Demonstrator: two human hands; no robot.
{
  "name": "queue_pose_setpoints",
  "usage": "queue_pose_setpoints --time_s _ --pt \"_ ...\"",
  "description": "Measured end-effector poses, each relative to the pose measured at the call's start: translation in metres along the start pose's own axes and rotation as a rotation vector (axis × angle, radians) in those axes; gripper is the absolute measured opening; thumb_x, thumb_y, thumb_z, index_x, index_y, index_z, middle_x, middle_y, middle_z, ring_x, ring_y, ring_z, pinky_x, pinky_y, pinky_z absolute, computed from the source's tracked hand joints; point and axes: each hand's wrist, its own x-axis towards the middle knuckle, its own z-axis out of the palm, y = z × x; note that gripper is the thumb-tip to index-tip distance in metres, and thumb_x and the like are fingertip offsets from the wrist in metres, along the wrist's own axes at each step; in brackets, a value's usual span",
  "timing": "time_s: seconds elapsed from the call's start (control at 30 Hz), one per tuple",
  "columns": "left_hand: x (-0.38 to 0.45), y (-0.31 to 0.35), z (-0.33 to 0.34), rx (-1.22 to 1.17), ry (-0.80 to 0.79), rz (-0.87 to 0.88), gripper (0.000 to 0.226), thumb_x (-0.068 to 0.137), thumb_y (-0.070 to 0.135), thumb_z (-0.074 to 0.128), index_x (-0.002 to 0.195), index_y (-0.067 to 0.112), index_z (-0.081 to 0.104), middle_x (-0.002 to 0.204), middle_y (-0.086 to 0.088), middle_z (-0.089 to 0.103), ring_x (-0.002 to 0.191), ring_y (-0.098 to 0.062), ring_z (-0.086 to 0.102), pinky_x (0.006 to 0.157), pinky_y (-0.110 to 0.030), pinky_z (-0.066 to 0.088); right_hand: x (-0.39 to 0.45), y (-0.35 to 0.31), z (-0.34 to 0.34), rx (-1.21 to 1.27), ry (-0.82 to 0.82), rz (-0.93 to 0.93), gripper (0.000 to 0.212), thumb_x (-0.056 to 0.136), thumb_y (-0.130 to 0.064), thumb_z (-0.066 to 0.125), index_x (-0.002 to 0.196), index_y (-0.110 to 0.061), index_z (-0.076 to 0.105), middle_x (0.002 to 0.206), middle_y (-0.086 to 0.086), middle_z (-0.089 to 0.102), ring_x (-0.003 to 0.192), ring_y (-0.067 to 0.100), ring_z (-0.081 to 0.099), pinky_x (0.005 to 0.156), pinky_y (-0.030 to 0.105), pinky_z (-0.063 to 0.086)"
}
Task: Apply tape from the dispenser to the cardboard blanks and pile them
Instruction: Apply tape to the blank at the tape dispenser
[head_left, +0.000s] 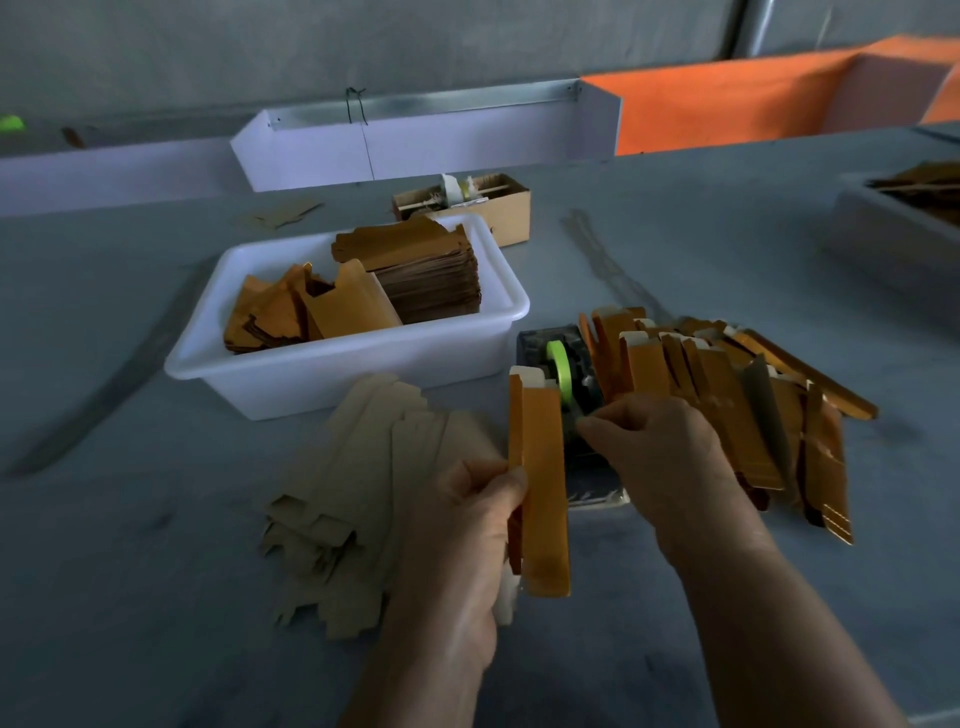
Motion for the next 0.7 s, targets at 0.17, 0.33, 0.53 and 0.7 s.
queue_pose_setpoints --time_s 0.17,0.33,0.53,0.7 --pt "0.002 -0.003 -0.006 -0.016 0.044 0.019 0.007 0.088 0.013 0.064 0.082 0.012 0.066 0.062 -0.001 0.059 0.054 -0.009 0.053 0.051 -0.022 0.041 -0.01 0.005 0.007 0.514 0.099 0.083 0.006 0.083 -0.027 0.065 0.08 -0.023 0.068 0.121 0.001 0.057 0.109 0.018 0.056 0.087 0.033 0.05" --pt "0.001 -0.002 -0.008 -0.028 0.024 0.034 0.009 0.088 0.016 0.064 0.079 0.014 0.065 0.058 0.006 0.061 0.052 -0.005 0.056 0.051 -0.02 0.041 -0.025 0.011 0.005 0.064 0.178 -0.047 0.018 0.084 -0.03 0.064 0.067 -0.031 0.058 0.128 -0.009 0.046 0.118 0.02 0.045 0.086 0.029 0.046" --pt "-0.003 0.007 -0.003 -0.037 -0.041 0.114 0.011 0.087 0.01 0.063 0.076 0.01 0.061 0.052 0.008 0.056 0.042 0.003 0.049 0.039 -0.009 0.036 -0.031 0.019 0.011 -0.046 0.24 -0.096 0.021 0.085 -0.025 0.064 0.068 -0.03 0.053 0.133 -0.005 0.044 0.12 0.014 0.035 0.074 0.011 0.026" --pt "-0.002 0.014 0.005 -0.005 -0.106 0.18 0.008 0.088 0.008 0.061 0.082 0.006 0.057 0.06 0.002 0.053 0.042 0.003 0.046 0.038 -0.01 0.035 -0.036 0.019 0.017 -0.014 0.295 -0.117 0.019 0.086 -0.023 0.064 0.071 -0.029 0.055 0.134 -0.004 0.044 0.12 0.013 0.037 0.082 0.019 0.033"
